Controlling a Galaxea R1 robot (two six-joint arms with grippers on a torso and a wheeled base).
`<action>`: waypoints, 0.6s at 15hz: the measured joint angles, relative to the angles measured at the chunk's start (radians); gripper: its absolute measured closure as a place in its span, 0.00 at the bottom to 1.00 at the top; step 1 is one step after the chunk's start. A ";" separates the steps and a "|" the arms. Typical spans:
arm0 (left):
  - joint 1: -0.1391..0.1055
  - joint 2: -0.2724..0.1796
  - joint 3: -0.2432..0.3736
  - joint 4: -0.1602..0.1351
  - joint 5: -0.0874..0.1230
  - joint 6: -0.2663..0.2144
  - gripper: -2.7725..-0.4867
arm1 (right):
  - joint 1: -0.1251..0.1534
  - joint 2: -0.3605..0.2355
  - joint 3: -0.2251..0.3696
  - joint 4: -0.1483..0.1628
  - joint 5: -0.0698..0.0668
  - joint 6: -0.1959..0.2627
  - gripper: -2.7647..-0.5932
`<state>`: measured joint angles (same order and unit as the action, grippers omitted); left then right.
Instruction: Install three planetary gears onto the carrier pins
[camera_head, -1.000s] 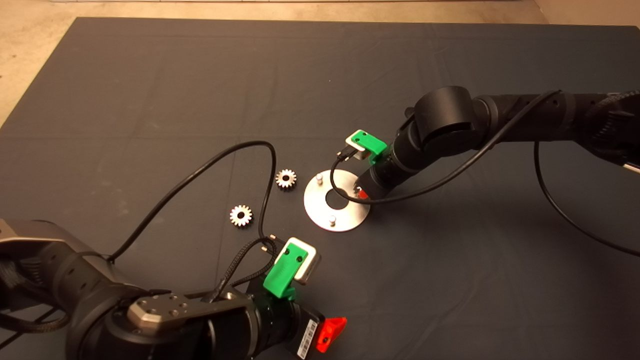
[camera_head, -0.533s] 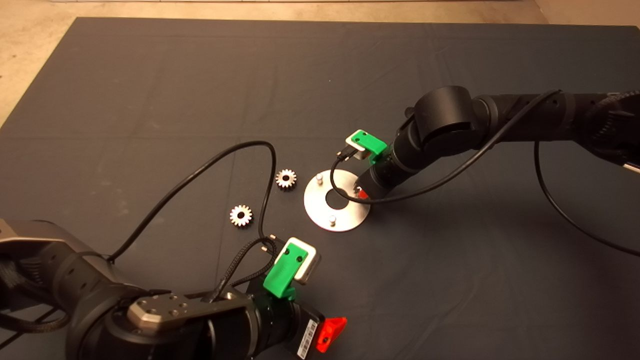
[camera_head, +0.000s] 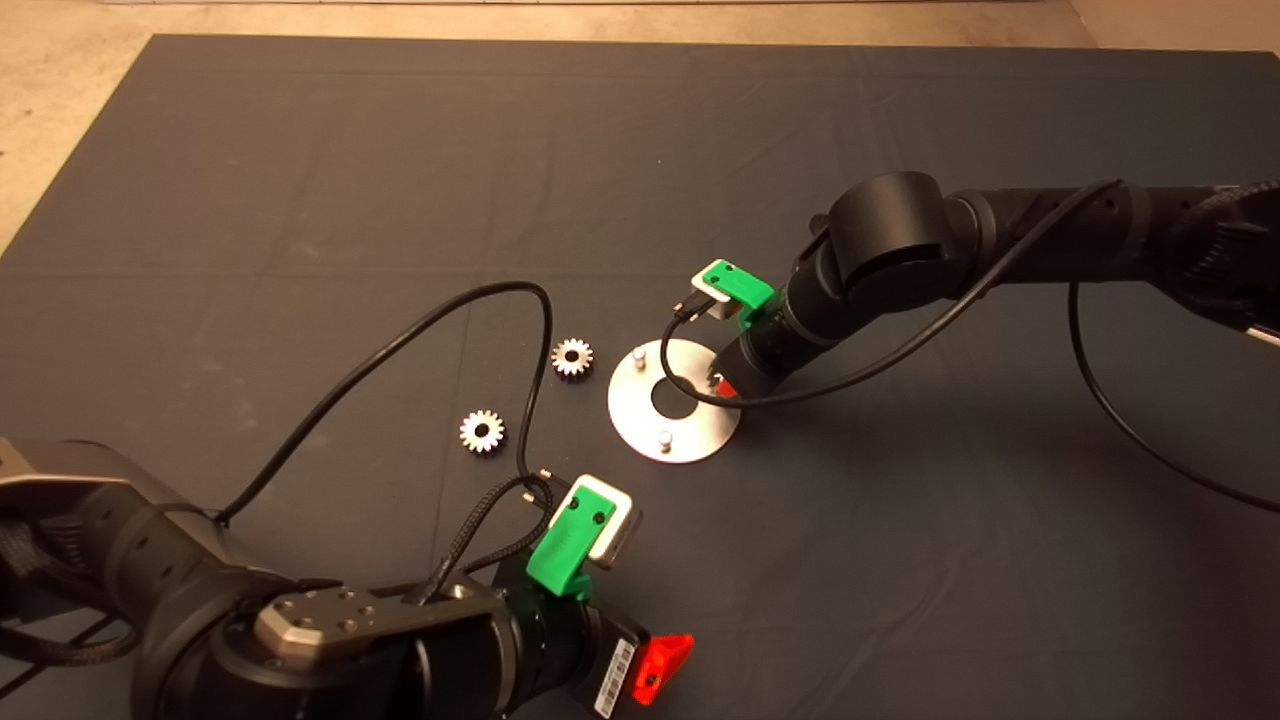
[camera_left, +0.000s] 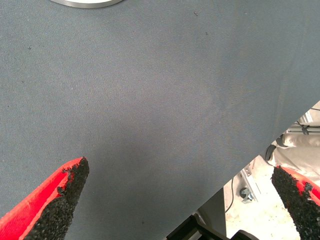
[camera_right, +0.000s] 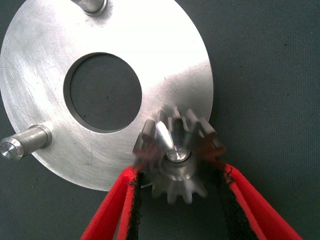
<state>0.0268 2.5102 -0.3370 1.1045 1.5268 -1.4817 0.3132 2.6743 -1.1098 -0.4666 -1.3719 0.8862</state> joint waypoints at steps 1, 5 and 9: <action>0.000 0.000 0.000 0.000 0.000 0.000 0.06 | 0.000 0.000 0.000 0.000 -0.001 -0.002 0.80; 0.000 0.000 0.000 0.000 0.000 0.000 0.06 | -0.001 0.000 0.000 0.001 -0.003 -0.003 0.73; 0.000 0.000 0.000 0.000 0.000 0.000 0.06 | -0.006 0.000 0.000 0.004 -0.004 -0.003 0.68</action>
<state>0.0268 2.5102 -0.3370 1.1049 1.5268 -1.4817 0.3077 2.6738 -1.1102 -0.4628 -1.3757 0.8836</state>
